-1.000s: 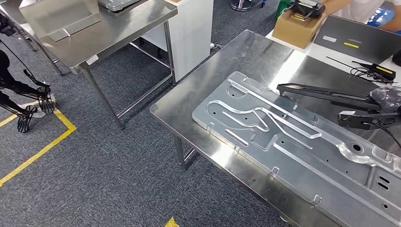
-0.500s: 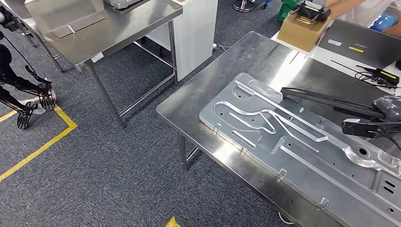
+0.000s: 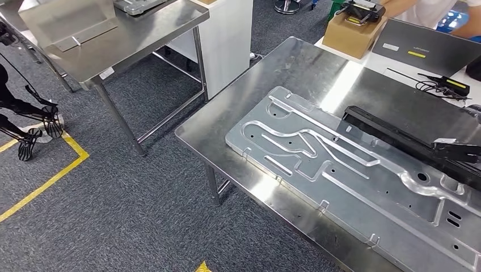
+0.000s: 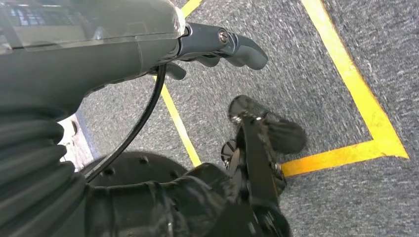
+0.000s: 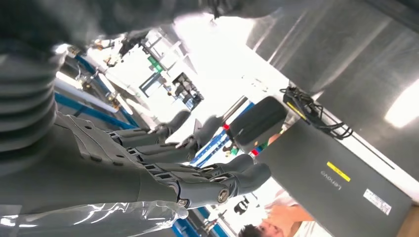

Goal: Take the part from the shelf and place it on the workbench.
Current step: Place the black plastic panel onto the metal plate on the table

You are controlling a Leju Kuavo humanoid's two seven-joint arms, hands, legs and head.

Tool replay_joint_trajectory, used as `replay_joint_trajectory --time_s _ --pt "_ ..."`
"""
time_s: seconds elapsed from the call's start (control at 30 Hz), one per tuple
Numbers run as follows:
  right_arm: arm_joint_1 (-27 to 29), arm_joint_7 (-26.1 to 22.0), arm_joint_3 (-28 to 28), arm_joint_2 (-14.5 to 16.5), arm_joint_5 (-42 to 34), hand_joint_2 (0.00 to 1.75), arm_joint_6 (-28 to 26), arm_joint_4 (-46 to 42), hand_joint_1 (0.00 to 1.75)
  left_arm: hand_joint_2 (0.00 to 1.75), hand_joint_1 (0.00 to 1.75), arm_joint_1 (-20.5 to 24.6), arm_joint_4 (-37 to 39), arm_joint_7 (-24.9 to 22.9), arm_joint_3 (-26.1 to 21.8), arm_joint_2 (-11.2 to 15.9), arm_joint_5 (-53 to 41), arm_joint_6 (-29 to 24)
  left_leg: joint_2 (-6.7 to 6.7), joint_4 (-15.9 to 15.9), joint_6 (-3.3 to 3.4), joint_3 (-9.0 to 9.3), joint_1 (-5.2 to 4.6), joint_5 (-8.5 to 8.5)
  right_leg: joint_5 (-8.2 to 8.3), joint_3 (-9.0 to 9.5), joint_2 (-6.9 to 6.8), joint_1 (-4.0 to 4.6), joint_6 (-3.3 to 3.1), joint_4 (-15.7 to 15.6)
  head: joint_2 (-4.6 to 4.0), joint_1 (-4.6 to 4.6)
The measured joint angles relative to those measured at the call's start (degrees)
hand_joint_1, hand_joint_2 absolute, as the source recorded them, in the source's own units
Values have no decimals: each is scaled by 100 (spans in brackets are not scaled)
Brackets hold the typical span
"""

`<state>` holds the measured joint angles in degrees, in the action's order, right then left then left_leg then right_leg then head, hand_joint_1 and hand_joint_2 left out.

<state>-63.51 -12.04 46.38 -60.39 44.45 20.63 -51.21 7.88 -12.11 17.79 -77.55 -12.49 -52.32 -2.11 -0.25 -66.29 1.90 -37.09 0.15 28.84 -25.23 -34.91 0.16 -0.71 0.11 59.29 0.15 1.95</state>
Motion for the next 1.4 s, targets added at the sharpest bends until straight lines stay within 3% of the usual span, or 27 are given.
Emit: replay_joint_trajectory --time_s 0.07,0.17,0.23,0.33,0.37,0.4,0.43,0.53,0.6,0.67,0.73,0.77,0.83,0.9,0.93,0.97,1.0,1.07,1.1,1.23,1.3,1.37,1.4 --pt "-42 1 0 -60 -24 0 22 -26 0 0 0 5 0 1 0 7 3 -2 -6 556 38 269 -13 -176 -8 -12 5 21 33 21 0 -2" --pt "-86 1 0 -144 -66 0 50 -80 0 0 0 7 0 3 0 8 6 -3 -3 679 89 317 -23 -218 5 -14 9 16 122 6 0 -4" --pt "-108 1 0 -200 -82 0 55 -105 0 0 0 9 0 8 0 9 7 -3 6 744 151 332 -4 -270 -116 -68 7 -2 179 141 0 -5" --pt "-128 4 0 -259 -117 0 68 -121 0 0 0 9 0 25 0 18 8 -6 14 771 190 329 2 -301 -634 -474 0 -25 247 1082 0 -7" --pt "-105 7 0 -279 -145 0 74 -128 0 0 0 6 0 29 0 20 8 -4 16 770 191 328 0 -300 -738 -608 -1 -34 265 1387 0 -7" --pt "-77 10 0 -307 -176 0 78 -139 0 0 0 4 0 35 0 20 8 0 17 768 191 328 -2 -299 -734 -657 -2 -44 277 1510 0 -7" --pt "-55 13 0 -347 -209 0 79 -155 0 0 0 2 0 40 0 20 7 7 16 764 189 330 -2 -297 -614 -589 -6 -55 282 1394 0 -7" --pt "-46 20 -3 -498 -293 0 78 -215 0 0 0 3 0 66 0 19 8 45 6 748 162 339 -11 -282 -115 -27 -44 -51 255 281 0 -7" --pt "-45 21 -7 -586 -324 0 99 -268 0 0 0 5 0 86 0 18 11 78 4 742 119 326 -28 -278 -66 116 -53 -16 201 -44 0 -7" --pt "-49 30 -14 -660 -335 0 149 -334 0 0 0 3 0 101 0 19 16 104 9 750 63 323 -41 -276 -62 114 -34 -15 138 -67 0 -5" --pt "-81 47 -31 -702 -338 0 194 -395 0 0 0 4 0 106 0 21 24 114 9 623 3 278 -43 -169 -37 128 -34 -45 72 -104 0 -2" --pt "-105 54 -41 -710 -336 0 203 -418 0 0 0 6 0 103 0 22 28 116 8 409 -24 185 -41 -32 -26 135 -36 -60 35 -121 0 1" --pt "-136 57 -52 -697 -326 0 191 -437 0 0 0 7 0 85 0 22 38 115 8 -324 -58 -157 -24 337 -28 131 -39 -52 -6 -117 0 7" --pt "-141 57 -52 -667 -311 0 165 -440 0 0 0 4 0 55 0 22 55 104 8 -861 -70 -422 -16 497 -34 121 -35 -41 -18 -98 0 7" --pt "-141 60 -52 -654 -307 0 151 -440 0 0 0 2 0 45 0 22 63 95 8 -813 -65 -405 -15 410 -38 116 -32 -38 -17 -84 0 7" --pt "-141 64 -52 -644 -301 0 133 -440 0 0 0 0 0 36 0 22 69 85 7 -570 -54 -290 -15 243 -45 112 -30 -37 -14 -70 0 7" --pt "-142 70 -52 -636 -294 0 108 -440 0 0 0 1 0 29 0 22 73 74 6 -177 -34 -97 -15 41 -55 111 -28 -37 -6 -54 0 7" --pt "-149 83 -52 -622 -274 0 48 -438 0 0 0 6 0 27 0 22 79 54 1 487 6 228 -24 -193 -71 102 -26 -20 28 -27 0 5" --pt "-156 87 -52 -614 -260 0 21 -436 0 0 0 8 0 28 0 22 82 47 -1 647 21 301 -31 -226 -72 96 -25 -11 51 -20 0 4" --pt "-191 92 -52 -580 -197 0 -22 -426 0 0 0 11 0 52 0 20 110 46 7 747 121 319 -26 -286 -105 76 -25 -23 176 6 0 1" --pt "-221 97 -52 -579 -190 0 -26 -418 0 0 0 15 0 65 1 22 114 51 10 787 170 326 -4 -322 -365 -86 -27 -38 226 391 0 -3" --pt "-234 98 -50 -568 -187 0 -26 -409 0 0 0 13 0 70 1 23 114 61 11 783 186 316 -11 -338 -729 -403 -24 -52 261 1113 0 -3" --pt "-230 98 -48 -556 -186 0 -24 -405 0 0 0 10 0 70 0 23 114 69 11 776 190 309 -15 -345 -828 -526 -25 -58 273 1397 0 -3"
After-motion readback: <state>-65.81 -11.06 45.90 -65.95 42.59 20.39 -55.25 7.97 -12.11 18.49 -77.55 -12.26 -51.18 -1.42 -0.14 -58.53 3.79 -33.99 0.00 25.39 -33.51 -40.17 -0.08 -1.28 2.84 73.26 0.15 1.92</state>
